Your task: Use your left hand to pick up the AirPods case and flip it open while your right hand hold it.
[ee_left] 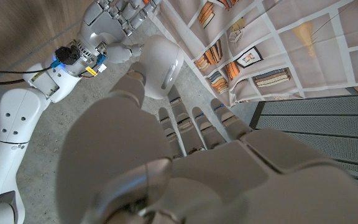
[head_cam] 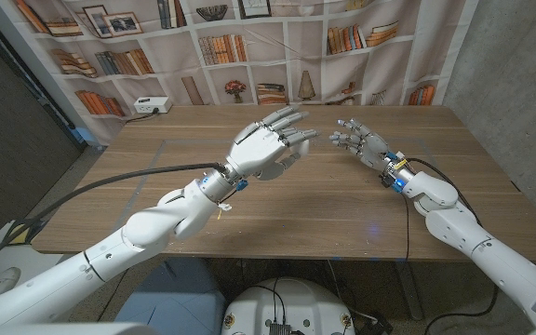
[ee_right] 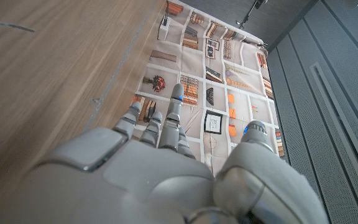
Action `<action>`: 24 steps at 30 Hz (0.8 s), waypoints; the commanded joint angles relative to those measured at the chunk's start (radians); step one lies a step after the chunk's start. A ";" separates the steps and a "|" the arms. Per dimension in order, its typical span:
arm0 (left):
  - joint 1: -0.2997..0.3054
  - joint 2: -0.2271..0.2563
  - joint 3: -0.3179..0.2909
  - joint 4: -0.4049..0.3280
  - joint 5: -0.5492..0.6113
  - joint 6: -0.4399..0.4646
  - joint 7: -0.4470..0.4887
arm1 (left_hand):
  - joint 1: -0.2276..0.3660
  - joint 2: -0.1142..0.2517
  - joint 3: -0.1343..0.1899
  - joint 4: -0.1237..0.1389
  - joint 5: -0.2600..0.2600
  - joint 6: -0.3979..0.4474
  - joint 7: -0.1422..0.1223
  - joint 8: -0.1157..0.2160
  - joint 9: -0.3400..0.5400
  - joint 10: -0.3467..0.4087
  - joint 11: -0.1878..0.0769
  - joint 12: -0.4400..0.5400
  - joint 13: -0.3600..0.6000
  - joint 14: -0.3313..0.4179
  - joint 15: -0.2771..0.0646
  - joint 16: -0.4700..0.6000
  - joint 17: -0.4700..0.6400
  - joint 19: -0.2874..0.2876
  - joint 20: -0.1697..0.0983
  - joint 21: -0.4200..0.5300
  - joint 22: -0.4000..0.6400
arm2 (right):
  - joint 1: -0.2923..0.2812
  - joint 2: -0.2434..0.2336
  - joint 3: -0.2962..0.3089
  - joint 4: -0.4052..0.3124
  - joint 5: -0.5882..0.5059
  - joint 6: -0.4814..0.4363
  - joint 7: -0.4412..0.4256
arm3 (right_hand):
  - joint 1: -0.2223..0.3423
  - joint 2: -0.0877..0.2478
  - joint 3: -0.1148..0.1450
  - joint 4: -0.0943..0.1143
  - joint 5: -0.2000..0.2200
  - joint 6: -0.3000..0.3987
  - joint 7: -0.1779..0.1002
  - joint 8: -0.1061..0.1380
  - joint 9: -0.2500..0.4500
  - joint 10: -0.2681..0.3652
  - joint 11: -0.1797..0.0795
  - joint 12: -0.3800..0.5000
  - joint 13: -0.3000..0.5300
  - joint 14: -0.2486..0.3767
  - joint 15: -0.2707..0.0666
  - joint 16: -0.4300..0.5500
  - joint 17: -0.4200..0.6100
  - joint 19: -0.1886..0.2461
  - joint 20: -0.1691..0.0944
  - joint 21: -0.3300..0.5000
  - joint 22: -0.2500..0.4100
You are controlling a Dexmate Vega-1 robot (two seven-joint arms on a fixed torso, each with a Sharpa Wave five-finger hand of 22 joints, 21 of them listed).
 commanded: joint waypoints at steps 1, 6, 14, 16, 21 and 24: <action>0.011 -0.019 0.003 0.006 -0.037 -0.007 0.039 | 0.004 0.009 -0.008 0.001 0.005 0.006 -0.003 -0.003 0.004 0.099 -0.090 0.000 0.058 0.033 -0.031 0.006 0.004 0.012 -0.002 0.006 0.005 | 0.031 0.015 -0.017 0.059 0.039 -0.003 0.150 | 0.003 -0.003 0.004 -0.004 -0.002 0.005 0.003 0.005 0.003 0.012 0.005 0.001 0.001 0.017 0.006 0.009 0.001 0.011 0.006 0.008 0.003; 0.018 -0.039 0.002 0.010 -0.088 -0.026 0.058 | 0.004 0.010 -0.010 0.001 0.005 0.010 -0.002 -0.003 0.004 0.100 -0.090 -0.001 0.058 0.034 -0.031 0.006 0.004 0.015 -0.003 0.007 0.005 | 0.023 0.013 -0.014 0.051 0.040 -0.006 0.152 | 0.004 -0.003 0.005 -0.004 -0.001 0.005 0.004 0.005 0.003 0.014 0.000 0.000 0.001 0.022 0.008 0.009 0.001 0.014 0.007 0.008 0.003; 0.020 -0.055 0.005 0.013 -0.101 -0.039 0.069 | 0.005 0.011 -0.014 0.002 0.005 0.015 -0.004 -0.003 0.004 0.103 -0.090 -0.002 0.059 0.036 -0.031 0.006 0.004 0.017 -0.003 0.007 0.005 | 0.004 0.006 -0.005 0.031 0.046 -0.003 0.158 | 0.005 -0.003 0.005 -0.004 -0.001 0.007 0.006 0.005 0.003 0.012 0.002 -0.004 0.000 0.026 0.009 0.009 0.001 0.016 0.010 0.007 0.003; 0.023 -0.056 0.004 0.013 -0.106 -0.041 0.068 | 0.006 0.011 -0.015 0.002 0.005 0.014 -0.003 -0.003 0.004 0.104 -0.090 -0.003 0.059 0.037 -0.031 0.006 0.004 0.017 -0.003 0.007 0.005 | 0.004 0.005 -0.004 0.029 0.051 -0.001 0.173 | 0.005 -0.003 0.006 -0.004 -0.001 0.007 0.006 0.005 0.003 0.015 0.004 -0.003 0.000 0.028 0.010 0.009 0.001 0.017 0.011 0.007 0.003; 0.030 -0.062 0.003 0.012 -0.113 -0.043 0.074 | 0.007 0.012 -0.017 0.002 0.005 0.016 -0.003 -0.004 0.004 0.105 -0.090 -0.003 0.060 0.038 -0.031 0.007 0.004 0.018 -0.003 0.007 0.005 | 0.007 0.005 -0.008 0.029 0.057 -0.003 0.198 | 0.004 -0.004 0.006 -0.004 -0.001 0.007 0.007 0.005 0.003 0.038 -0.001 0.002 0.000 0.053 0.013 0.016 0.001 0.023 0.014 0.006 0.003; 0.035 -0.063 0.001 0.009 -0.114 -0.043 0.077 | 0.008 0.012 -0.018 0.002 0.005 0.016 -0.003 -0.004 0.004 0.106 -0.090 -0.004 0.060 0.039 -0.031 0.007 0.004 0.019 -0.003 0.007 0.005 | 0.014 0.006 -0.013 0.035 0.059 -0.004 0.222 | 0.000 -0.006 0.005 -0.002 -0.002 0.010 0.011 0.005 0.003 0.066 0.001 0.009 0.002 0.082 0.021 0.024 0.002 0.030 0.019 0.006 0.003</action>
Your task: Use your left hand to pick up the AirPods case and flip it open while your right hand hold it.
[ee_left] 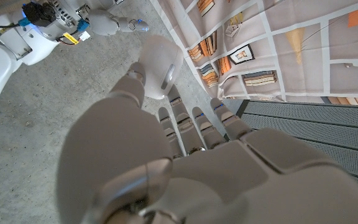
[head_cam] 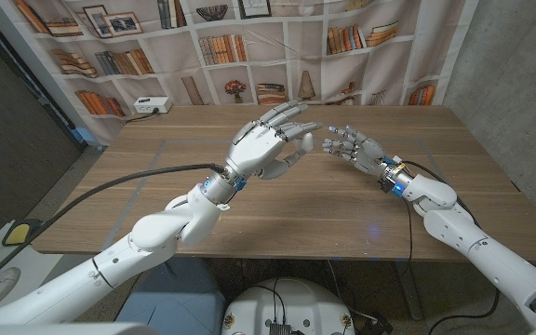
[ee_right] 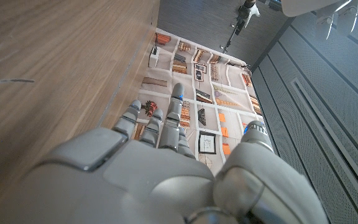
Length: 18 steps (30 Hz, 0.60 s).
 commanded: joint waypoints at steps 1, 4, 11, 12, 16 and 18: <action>0.016 -0.014 -0.003 -0.002 -0.021 -0.010 0.016 | 0.006 0.010 -0.005 -0.001 0.004 0.011 0.002 -0.004 0.004 0.101 -0.096 0.007 0.061 0.039 -0.031 0.007 0.004 0.011 0.000 0.008 0.005 | 0.007 -0.003 -0.006 0.002 0.011 -0.002 0.067 | 0.000 -0.006 0.002 0.001 -0.002 0.006 0.007 0.006 0.003 0.035 0.001 0.011 0.005 0.038 0.008 0.014 0.002 0.013 0.009 0.006 0.003; 0.023 -0.013 -0.007 -0.006 -0.023 -0.009 0.018 | 0.006 0.010 -0.007 -0.001 0.004 0.012 0.003 -0.005 0.004 0.102 -0.096 0.007 0.061 0.039 -0.031 0.007 0.004 0.011 0.001 0.007 0.005 | 0.013 0.000 -0.009 0.007 0.016 -0.004 0.086 | -0.006 -0.004 0.002 0.005 -0.003 0.009 0.010 0.006 0.003 0.058 -0.016 0.017 0.008 0.056 0.008 0.019 0.004 0.022 0.013 0.006 0.003; 0.045 -0.018 -0.020 -0.013 -0.041 0.001 0.026 | 0.007 0.011 -0.010 0.000 0.004 0.014 0.001 -0.005 0.004 0.103 -0.096 0.005 0.062 0.041 -0.031 0.007 0.005 0.011 0.000 0.007 0.006 | 0.018 0.008 -0.012 0.017 0.031 -0.011 0.119 | -0.023 0.000 0.000 0.014 -0.004 0.012 0.011 0.006 0.003 0.086 -0.022 0.023 0.013 0.106 0.007 0.035 0.008 0.052 0.022 0.012 0.003; 0.047 -0.020 -0.021 -0.012 -0.047 0.000 0.027 | 0.007 0.011 -0.010 0.000 0.004 0.013 0.001 -0.005 0.004 0.104 -0.096 0.005 0.062 0.041 -0.031 0.007 0.005 0.011 0.000 0.007 0.006 | 0.018 0.011 -0.012 0.018 0.036 -0.012 0.126 | -0.023 0.000 0.000 0.014 -0.004 0.013 0.011 0.006 0.003 0.086 -0.023 0.023 0.013 0.107 0.007 0.035 0.008 0.053 0.022 0.012 0.003; 0.050 -0.025 -0.021 -0.007 -0.059 -0.006 0.029 | 0.007 0.012 -0.012 0.000 0.004 0.014 0.001 -0.006 0.004 0.104 -0.096 0.005 0.062 0.042 -0.030 0.007 0.005 0.011 0.000 0.007 0.006 | 0.022 0.009 -0.018 0.018 0.033 -0.019 0.144 | -0.032 0.001 -0.002 0.019 -0.005 0.014 0.012 0.006 0.003 0.093 -0.021 0.024 0.015 0.120 0.010 0.039 0.010 0.063 0.024 0.013 0.004; 0.050 -0.024 -0.021 -0.007 -0.060 -0.009 0.025 | 0.007 0.012 -0.013 0.000 0.004 0.015 0.002 -0.006 0.004 0.104 -0.096 0.004 0.062 0.042 -0.030 0.007 0.005 0.011 -0.001 0.007 0.006 | 0.027 0.009 -0.023 0.019 0.034 -0.024 0.161 | -0.037 0.002 -0.003 0.022 -0.005 0.016 0.012 0.006 0.003 0.095 -0.018 0.024 0.015 0.123 0.012 0.041 0.011 0.066 0.026 0.014 0.004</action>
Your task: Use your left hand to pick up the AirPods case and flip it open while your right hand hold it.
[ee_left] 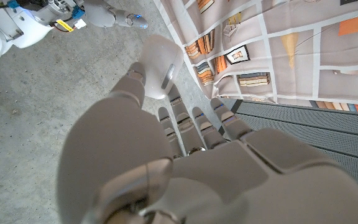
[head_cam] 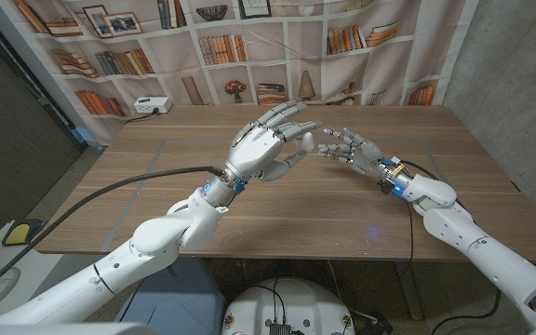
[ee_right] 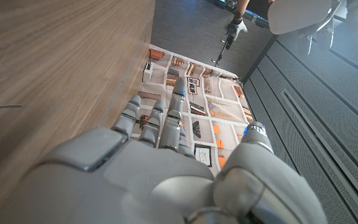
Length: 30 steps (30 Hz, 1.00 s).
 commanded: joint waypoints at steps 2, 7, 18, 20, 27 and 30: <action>0.017 -0.010 -0.008 0.002 -0.029 -0.005 0.004 | 0.004 0.009 -0.007 -0.001 0.004 0.011 -0.003 -0.006 0.004 0.104 -0.096 0.003 0.062 0.042 -0.030 0.007 0.005 0.011 -0.001 0.007 0.006 | 0.016 0.002 -0.019 0.004 0.010 -0.021 0.079 | -0.017 0.003 0.001 0.011 -0.005 0.009 0.006 0.007 0.003 0.012 0.005 0.005 0.003 0.012 0.004 0.010 0.004 0.014 0.004 0.006 0.001; 0.015 -0.012 -0.007 0.008 -0.031 -0.007 -0.001 | 0.004 0.010 -0.009 -0.001 0.004 0.011 -0.002 -0.007 0.004 0.105 -0.096 0.003 0.063 0.043 -0.031 0.007 0.005 0.011 -0.001 0.006 0.006 | 0.012 0.005 -0.019 -0.008 0.024 -0.028 0.096 | -0.038 0.007 -0.004 0.023 -0.005 0.010 0.011 0.006 0.003 0.010 0.011 0.001 0.005 0.001 0.012 0.005 0.008 0.013 0.010 0.002 0.001; 0.013 -0.024 -0.006 0.016 -0.041 -0.006 -0.001 | 0.006 0.011 -0.012 0.000 0.005 0.013 -0.002 -0.008 0.004 0.106 -0.096 0.001 0.064 0.043 -0.032 0.006 0.005 0.011 0.000 0.006 0.006 | 0.017 0.013 -0.028 -0.007 0.043 -0.026 0.180 | -0.053 0.007 -0.008 0.030 -0.005 0.009 0.017 0.005 0.003 0.003 0.024 -0.007 0.002 -0.002 0.019 0.002 0.009 0.015 0.009 0.000 0.001; 0.012 -0.024 -0.005 0.017 -0.042 -0.007 -0.005 | 0.006 0.012 -0.014 0.000 0.005 0.015 -0.001 -0.008 0.004 0.106 -0.096 0.000 0.065 0.043 -0.031 0.006 0.005 0.011 0.000 0.006 0.006 | 0.014 0.016 -0.025 -0.013 0.056 -0.032 0.188 | -0.055 0.007 -0.009 0.030 -0.005 0.006 0.018 0.003 0.003 0.002 0.026 -0.009 0.002 -0.002 0.023 0.002 0.009 0.015 0.010 -0.001 0.001; 0.013 -0.030 -0.001 0.028 -0.052 -0.008 -0.002 | 0.006 0.012 -0.016 0.000 0.005 0.014 0.000 -0.009 0.004 0.106 -0.096 -0.001 0.065 0.043 -0.031 0.006 0.005 0.010 0.002 0.005 0.006 | 0.005 0.021 -0.022 -0.028 0.070 -0.035 0.202 | -0.060 0.007 -0.009 0.031 -0.004 0.001 0.020 0.001 0.002 -0.023 0.037 -0.025 -0.001 -0.008 0.031 -0.004 0.008 0.017 0.010 -0.003 0.001; 0.017 -0.035 -0.002 0.034 -0.068 -0.011 0.007 | 0.006 0.013 -0.017 0.000 0.005 0.015 0.000 -0.009 0.004 0.107 -0.096 -0.001 0.066 0.043 -0.031 0.006 0.005 0.011 0.001 0.005 0.006 | 0.001 0.030 -0.021 -0.034 0.083 -0.042 0.208 | -0.062 0.008 -0.008 0.031 -0.004 -0.004 0.024 -0.001 0.002 -0.033 0.043 -0.032 -0.002 -0.011 0.033 -0.006 0.008 0.017 0.010 -0.004 0.001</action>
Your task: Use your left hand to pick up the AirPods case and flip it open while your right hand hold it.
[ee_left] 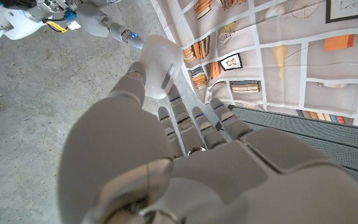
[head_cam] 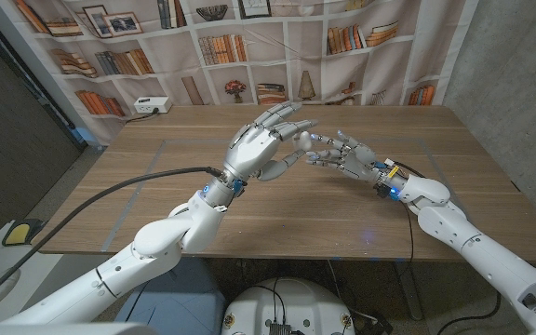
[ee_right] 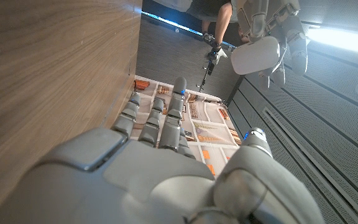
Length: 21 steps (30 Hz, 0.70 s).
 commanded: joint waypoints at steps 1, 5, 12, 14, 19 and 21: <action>0.005 -0.012 0.004 0.016 -0.027 -0.006 0.008 | 0.000 0.012 -0.005 -0.001 0.005 0.007 0.001 -0.003 0.004 0.107 -0.095 0.002 0.066 0.041 -0.032 0.006 0.005 0.011 0.002 0.005 0.001 | -0.012 0.016 0.002 -0.017 0.031 -0.012 0.039 | -0.010 -0.001 0.002 0.005 -0.004 -0.007 0.009 -0.001 0.002 -0.011 0.003 -0.008 0.001 0.000 0.011 -0.007 0.003 0.010 0.003 -0.004 0.001; -0.001 -0.019 0.008 0.022 -0.035 -0.013 0.011 | 0.000 0.012 -0.006 -0.001 0.005 0.008 0.002 -0.003 0.004 0.107 -0.095 0.002 0.066 0.041 -0.032 0.006 0.005 0.011 0.001 0.005 0.001 | -0.006 0.026 -0.004 -0.016 0.029 -0.011 0.047 | -0.011 0.000 0.002 0.005 -0.003 -0.008 0.009 -0.001 0.002 -0.014 0.003 -0.011 0.000 0.001 0.011 -0.007 0.003 0.010 0.004 -0.005 0.001; -0.001 -0.020 0.009 0.025 -0.040 -0.019 0.011 | 0.001 0.012 -0.008 -0.001 0.005 0.008 0.001 -0.004 0.004 0.108 -0.095 0.001 0.066 0.041 -0.032 0.005 0.005 0.012 0.001 0.005 0.001 | -0.007 0.044 -0.006 -0.011 0.046 -0.026 0.056 | -0.012 0.001 0.003 0.006 -0.003 -0.010 0.010 -0.001 0.002 -0.009 0.002 -0.011 -0.001 0.006 0.012 -0.006 0.003 0.013 0.002 -0.005 0.001; -0.001 -0.021 0.009 0.027 -0.043 -0.021 0.013 | 0.001 0.013 -0.009 0.000 0.005 0.009 0.001 -0.004 0.004 0.109 -0.095 0.001 0.067 0.041 -0.032 0.005 0.005 0.012 0.001 0.005 0.001 | -0.009 0.045 -0.004 -0.013 0.044 -0.023 0.053 | -0.014 0.002 0.003 0.006 -0.003 -0.010 0.010 -0.001 0.002 -0.006 0.000 -0.011 -0.002 0.007 0.013 -0.006 0.003 0.015 0.001 -0.004 0.001; 0.001 -0.032 0.009 0.034 -0.068 -0.032 0.025 | 0.001 0.013 -0.011 0.000 0.005 0.010 0.002 -0.004 0.004 0.110 -0.095 0.000 0.067 0.041 -0.032 0.005 0.005 0.012 0.000 0.005 0.002 | -0.020 0.047 0.000 -0.016 0.042 -0.023 0.034 | -0.017 0.004 0.003 0.008 -0.003 -0.008 0.008 0.000 0.002 -0.015 -0.001 -0.018 -0.003 0.007 0.012 -0.008 0.003 0.017 0.001 -0.005 0.001; 0.001 -0.037 0.010 0.039 -0.079 -0.037 0.029 | 0.001 0.013 -0.011 0.000 0.005 0.010 0.001 -0.004 0.004 0.110 -0.096 0.000 0.067 0.041 -0.032 0.005 0.005 0.012 0.001 0.005 0.002 | -0.024 0.050 0.002 -0.012 0.045 -0.021 0.034 | -0.018 0.004 0.004 0.008 -0.003 -0.009 0.008 0.000 0.002 -0.018 0.001 -0.020 -0.003 0.006 0.012 -0.008 0.003 0.017 0.001 -0.005 0.001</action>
